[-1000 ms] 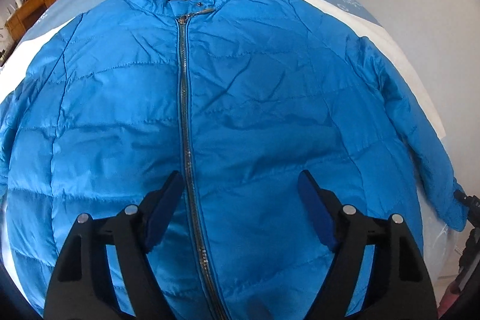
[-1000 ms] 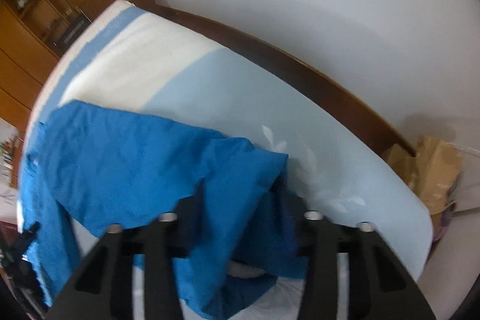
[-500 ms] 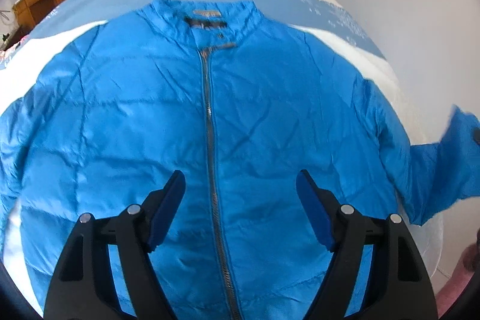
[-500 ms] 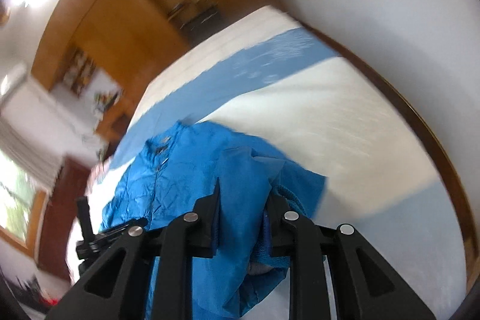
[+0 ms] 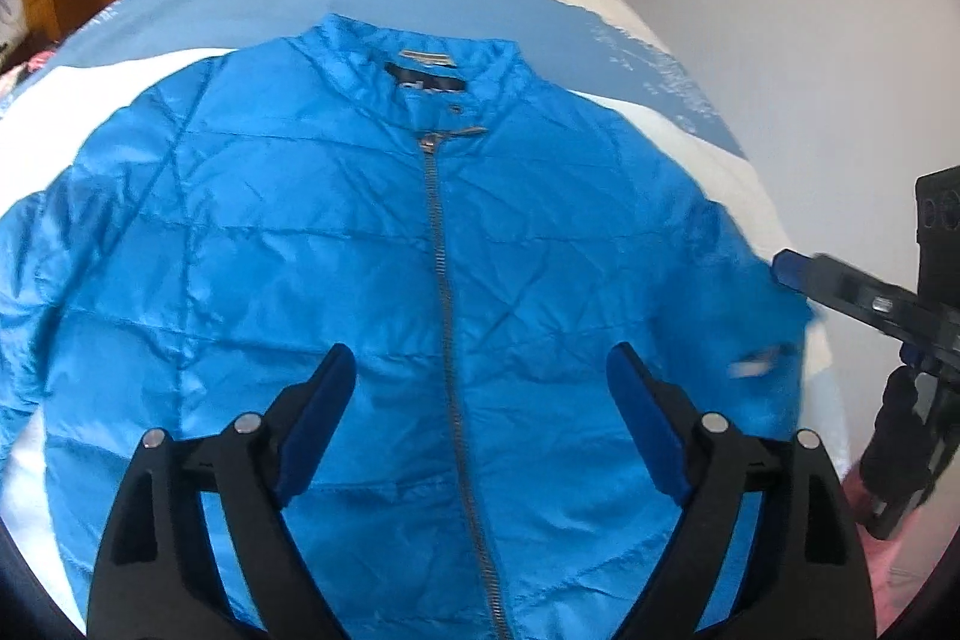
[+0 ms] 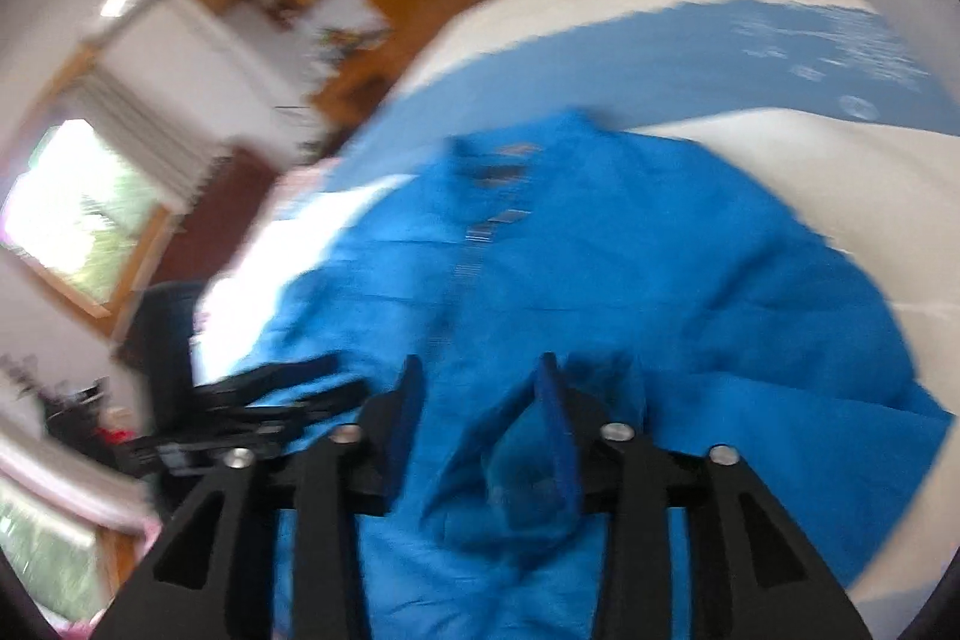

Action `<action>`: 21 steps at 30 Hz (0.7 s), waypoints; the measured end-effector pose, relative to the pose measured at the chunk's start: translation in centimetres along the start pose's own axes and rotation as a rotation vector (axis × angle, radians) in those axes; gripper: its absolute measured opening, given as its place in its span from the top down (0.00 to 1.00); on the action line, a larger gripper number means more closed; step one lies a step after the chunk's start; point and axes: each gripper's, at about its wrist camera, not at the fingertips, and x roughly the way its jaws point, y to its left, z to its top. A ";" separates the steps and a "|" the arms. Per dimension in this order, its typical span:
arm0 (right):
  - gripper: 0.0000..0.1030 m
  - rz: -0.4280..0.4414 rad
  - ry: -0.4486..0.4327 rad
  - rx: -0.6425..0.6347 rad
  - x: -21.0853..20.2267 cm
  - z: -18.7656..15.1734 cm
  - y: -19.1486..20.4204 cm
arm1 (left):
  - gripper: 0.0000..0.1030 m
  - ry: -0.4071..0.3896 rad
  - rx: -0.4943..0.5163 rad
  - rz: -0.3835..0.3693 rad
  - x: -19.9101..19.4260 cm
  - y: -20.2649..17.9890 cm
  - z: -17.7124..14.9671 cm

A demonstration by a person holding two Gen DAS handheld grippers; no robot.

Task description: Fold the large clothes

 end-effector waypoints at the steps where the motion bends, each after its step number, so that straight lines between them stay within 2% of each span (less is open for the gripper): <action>1: 0.58 -0.002 -0.017 -0.006 -0.5 0.0 0.1 | 0.15 -0.003 -0.005 -0.023 -0.1 -0.1 -0.1; 2: 0.58 -0.044 -0.039 -0.014 -1.3 -0.1 0.1 | 0.15 -0.005 -0.006 -0.047 -0.1 -0.4 -0.1; 4: 0.57 -0.227 -0.085 -0.006 -3.1 -0.2 -0.9 | 0.14 0.004 0.004 -0.090 0.1 -1.3 -0.3; 5: 0.56 -0.264 -0.099 0.005 -3.7 -0.2 -1.3 | 0.13 0.011 0.015 -0.100 0.3 -1.7 -0.4; 7: 0.56 -0.359 -0.121 0.076 -5.4 -0.6 -4.0 | 0.13 0.037 0.049 -0.090 1.1 -2.9 -0.6; 8: 0.56 -0.414 -0.139 0.117 -6.3 -0.9 -5.4 | 0.13 0.057 0.067 -0.054 1.9 -3.5 -0.7; 10: 0.56 -0.485 -0.161 0.162 -7.2 -1.3 -7.4 | 0.12 0.079 0.073 -0.019 3.1 -3.9 -0.7; 14: 0.56 -0.536 -0.190 0.255 -8.0 -2.5 -10.6 | 0.15 0.151 0.035 -0.083 5.9 -4.5 -0.4; 15: 0.56 -0.533 -0.193 0.276 -8.1 -2.4 -11.4 | 0.26 0.161 0.038 -0.093 6.6 -4.9 -0.4; 16: 0.56 -0.526 -0.197 0.298 -8.1 -2.5 -12.1 | 0.32 0.162 0.045 -0.094 6.9 -5.2 -0.3; 18: 0.56 -0.530 -0.196 0.322 -8.7 -2.8 -13.7 | 0.60 0.151 0.063 -0.103 7.2 -5.8 -0.2; 21: 0.56 -0.520 -0.212 0.343 -9.3 -3.2 -14.6 | 0.76 0.104 0.058 -0.157 6.2 -6.2 0.1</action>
